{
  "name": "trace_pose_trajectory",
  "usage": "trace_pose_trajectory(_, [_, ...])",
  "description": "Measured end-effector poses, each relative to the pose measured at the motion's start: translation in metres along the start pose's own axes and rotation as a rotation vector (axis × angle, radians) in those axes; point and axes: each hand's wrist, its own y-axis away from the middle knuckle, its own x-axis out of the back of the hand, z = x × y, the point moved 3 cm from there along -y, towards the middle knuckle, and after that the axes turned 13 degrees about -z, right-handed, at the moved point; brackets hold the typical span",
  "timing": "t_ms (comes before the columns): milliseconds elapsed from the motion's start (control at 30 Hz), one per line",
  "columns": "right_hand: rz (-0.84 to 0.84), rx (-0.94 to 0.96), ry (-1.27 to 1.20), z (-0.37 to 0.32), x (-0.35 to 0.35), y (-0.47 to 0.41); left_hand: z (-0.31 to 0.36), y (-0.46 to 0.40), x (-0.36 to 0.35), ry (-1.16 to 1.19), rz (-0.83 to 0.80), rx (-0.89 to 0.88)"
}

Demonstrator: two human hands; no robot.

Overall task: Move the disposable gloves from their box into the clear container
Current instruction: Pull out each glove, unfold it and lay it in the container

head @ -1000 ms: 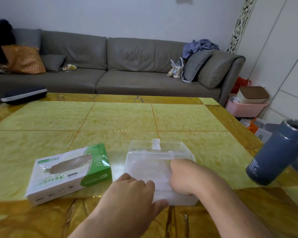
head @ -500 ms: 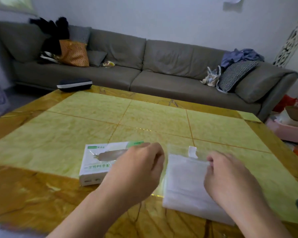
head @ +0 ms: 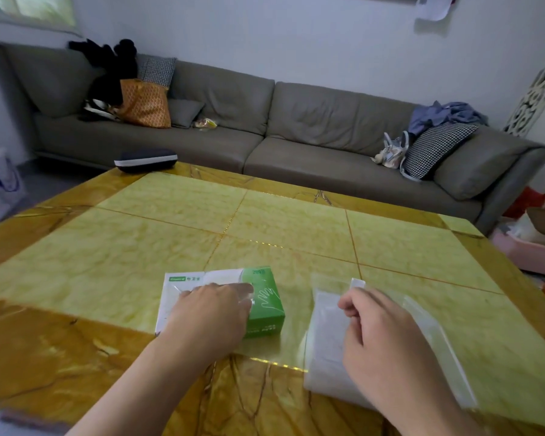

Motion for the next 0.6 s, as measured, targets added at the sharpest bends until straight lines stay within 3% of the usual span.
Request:
trace_pose_trajectory(367, [-0.172, 0.324, 0.203, -0.039, -0.055, -0.007, 0.007, 0.006, -0.007, 0.075, -0.053, -0.146])
trace_pose_trajectory(500, [-0.203, 0.277, 0.281, -0.047, -0.07, -0.01, 0.009, 0.006, -0.007, 0.077, -0.104, -0.161])
trace_pose_trajectory(600, [-0.247, 0.27, 0.28, -0.049, -0.069, -0.01, 0.006, 0.008, 0.002, 0.176, -0.043, -0.102])
